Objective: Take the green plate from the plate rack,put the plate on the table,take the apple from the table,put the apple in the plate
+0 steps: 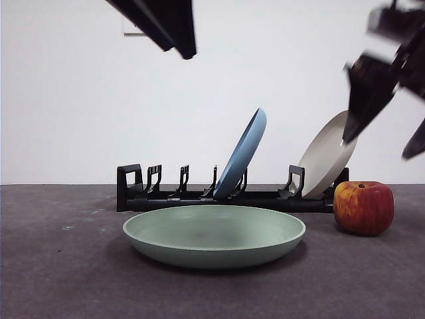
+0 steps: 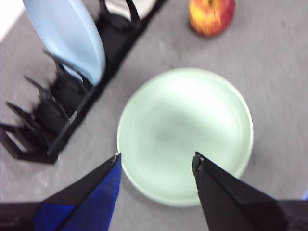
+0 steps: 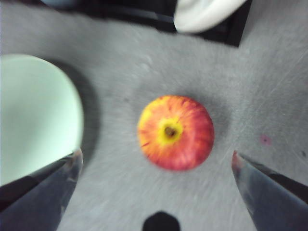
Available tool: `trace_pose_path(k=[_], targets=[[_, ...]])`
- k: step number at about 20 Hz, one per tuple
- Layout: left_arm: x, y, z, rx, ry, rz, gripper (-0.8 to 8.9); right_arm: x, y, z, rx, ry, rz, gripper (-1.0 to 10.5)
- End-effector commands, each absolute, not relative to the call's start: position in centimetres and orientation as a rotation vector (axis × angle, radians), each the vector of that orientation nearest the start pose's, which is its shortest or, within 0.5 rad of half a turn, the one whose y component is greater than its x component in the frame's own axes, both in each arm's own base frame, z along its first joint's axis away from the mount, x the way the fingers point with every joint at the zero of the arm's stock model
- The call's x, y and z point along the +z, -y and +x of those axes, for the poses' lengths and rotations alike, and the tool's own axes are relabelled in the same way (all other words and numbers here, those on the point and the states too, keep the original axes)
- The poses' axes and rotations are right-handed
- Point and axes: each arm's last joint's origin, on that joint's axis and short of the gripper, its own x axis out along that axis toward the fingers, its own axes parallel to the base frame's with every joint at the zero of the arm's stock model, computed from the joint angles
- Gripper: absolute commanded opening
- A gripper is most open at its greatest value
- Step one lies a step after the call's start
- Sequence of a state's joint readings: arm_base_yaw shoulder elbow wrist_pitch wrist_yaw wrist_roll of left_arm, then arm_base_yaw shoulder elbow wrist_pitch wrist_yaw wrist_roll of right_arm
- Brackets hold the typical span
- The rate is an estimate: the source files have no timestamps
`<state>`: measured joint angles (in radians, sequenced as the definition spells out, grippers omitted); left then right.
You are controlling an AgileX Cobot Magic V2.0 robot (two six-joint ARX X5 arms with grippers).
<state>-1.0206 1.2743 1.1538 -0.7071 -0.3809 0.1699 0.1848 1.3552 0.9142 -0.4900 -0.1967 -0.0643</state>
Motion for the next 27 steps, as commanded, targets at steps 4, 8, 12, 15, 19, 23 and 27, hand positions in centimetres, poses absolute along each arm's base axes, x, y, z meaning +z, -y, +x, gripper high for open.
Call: trace_pose_path(k=[4, 8, 12, 15, 19, 23, 27], targets=[[31.2, 21.0, 14.0, -0.704, -0.66, 0.707, 2.51, 20.0, -7.4, 28.6, 0.334, -0.953, -0.109, 6.6], [31.2, 20.9, 14.0, -0.7, -0.672, 0.708, 2.51, 17.8, -7.6, 29.5, 0.305, -1.016, -0.124, 6.6], [31.2, 21.0, 14.0, -0.7, -0.671, 0.707, 2.51, 17.4, -7.9, 29.8, 0.311, -1.004, -0.124, 5.7], [31.2, 21.0, 14.0, -0.7, -0.671, 0.708, 2.51, 17.4, -7.9, 29.8, 0.31, -1.006, -0.124, 4.6], [31.2, 21.0, 14.0, -0.7, -0.671, 0.708, 2.51, 17.3, -7.8, 29.7, 0.309, -1.016, -0.125, 3.6], [31.2, 21.0, 14.0, -0.7, -0.671, 0.708, 2.51, 17.3, -7.8, 29.7, 0.31, -1.027, -0.126, 1.7], [31.2, 21.0, 14.0, -0.701, -0.671, 0.708, 2.51, 17.3, -7.9, 29.6, 0.319, -1.028, -0.121, -0.2]])
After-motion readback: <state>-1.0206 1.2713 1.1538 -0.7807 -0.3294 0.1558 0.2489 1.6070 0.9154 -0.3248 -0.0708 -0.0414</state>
